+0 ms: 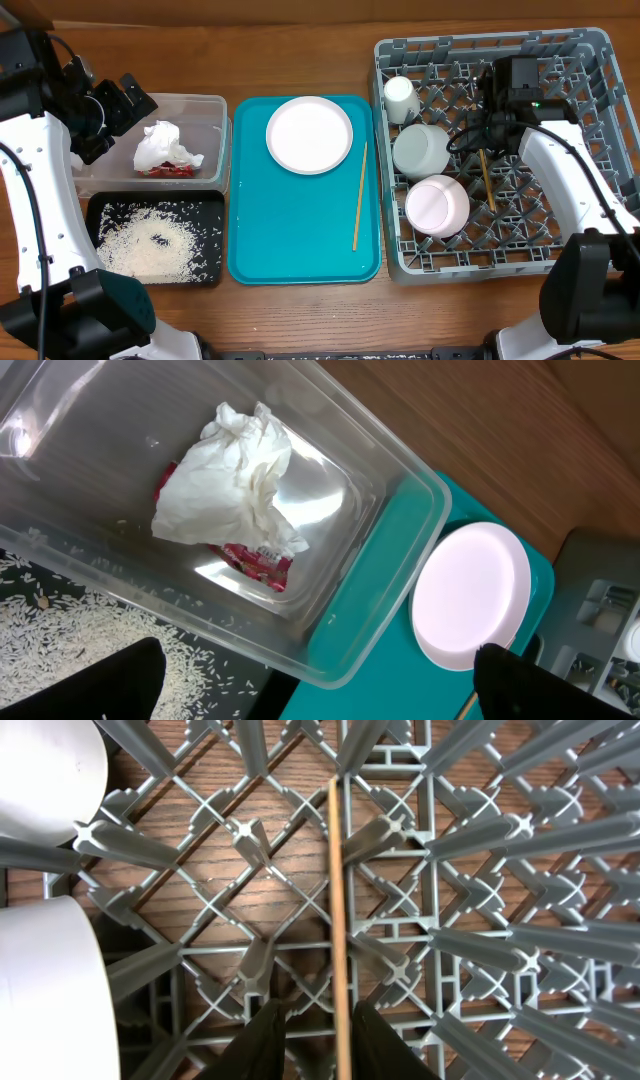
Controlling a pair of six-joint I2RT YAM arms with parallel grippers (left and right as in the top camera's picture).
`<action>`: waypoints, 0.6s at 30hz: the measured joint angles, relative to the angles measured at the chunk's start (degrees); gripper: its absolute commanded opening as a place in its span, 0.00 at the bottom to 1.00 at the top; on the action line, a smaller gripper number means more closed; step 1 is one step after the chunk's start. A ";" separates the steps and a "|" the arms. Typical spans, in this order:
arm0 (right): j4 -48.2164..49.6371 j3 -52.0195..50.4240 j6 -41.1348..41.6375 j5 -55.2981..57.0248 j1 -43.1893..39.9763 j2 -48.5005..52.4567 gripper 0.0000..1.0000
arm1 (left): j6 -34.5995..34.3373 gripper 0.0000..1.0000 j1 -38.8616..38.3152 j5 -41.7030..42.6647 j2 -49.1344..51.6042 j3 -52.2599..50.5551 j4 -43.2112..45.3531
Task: Sort waste into correct bins and load items into the dishwasher
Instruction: 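Carry the chopstick into the rack and release it upright, then move the right gripper back to the remaining chopstick on the tray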
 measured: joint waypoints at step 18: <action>11.67 -0.04 18.38 -50.05 2.16 0.00 0.43 | -0.02 1.00 0.00 0.00 -0.02 0.00 0.00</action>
